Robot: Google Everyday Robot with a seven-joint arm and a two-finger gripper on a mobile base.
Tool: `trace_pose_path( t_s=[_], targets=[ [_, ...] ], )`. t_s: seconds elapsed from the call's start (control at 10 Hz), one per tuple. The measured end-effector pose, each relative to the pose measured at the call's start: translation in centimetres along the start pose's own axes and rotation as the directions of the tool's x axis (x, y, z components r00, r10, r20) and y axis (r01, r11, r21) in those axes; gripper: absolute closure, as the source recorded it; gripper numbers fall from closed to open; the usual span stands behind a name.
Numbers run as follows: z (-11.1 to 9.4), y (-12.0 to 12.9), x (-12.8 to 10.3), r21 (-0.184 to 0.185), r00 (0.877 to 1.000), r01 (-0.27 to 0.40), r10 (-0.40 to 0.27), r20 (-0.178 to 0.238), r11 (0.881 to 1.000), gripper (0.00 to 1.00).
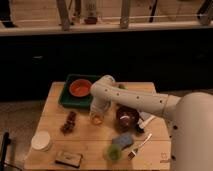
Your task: Place apple in paper cup
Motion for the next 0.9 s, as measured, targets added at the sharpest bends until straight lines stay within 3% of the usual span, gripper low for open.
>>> trace_pose_path(
  t_s=[0.4,0.9],
  targets=[
    [-3.7,-2.1,-1.9,0.018,0.998,0.061,-0.061,-0.036,0.998,1.0],
    [-6.8,-4.5,-4.1,0.046,0.986,0.169,-0.169,-0.008,0.985,1.0]
  ],
)
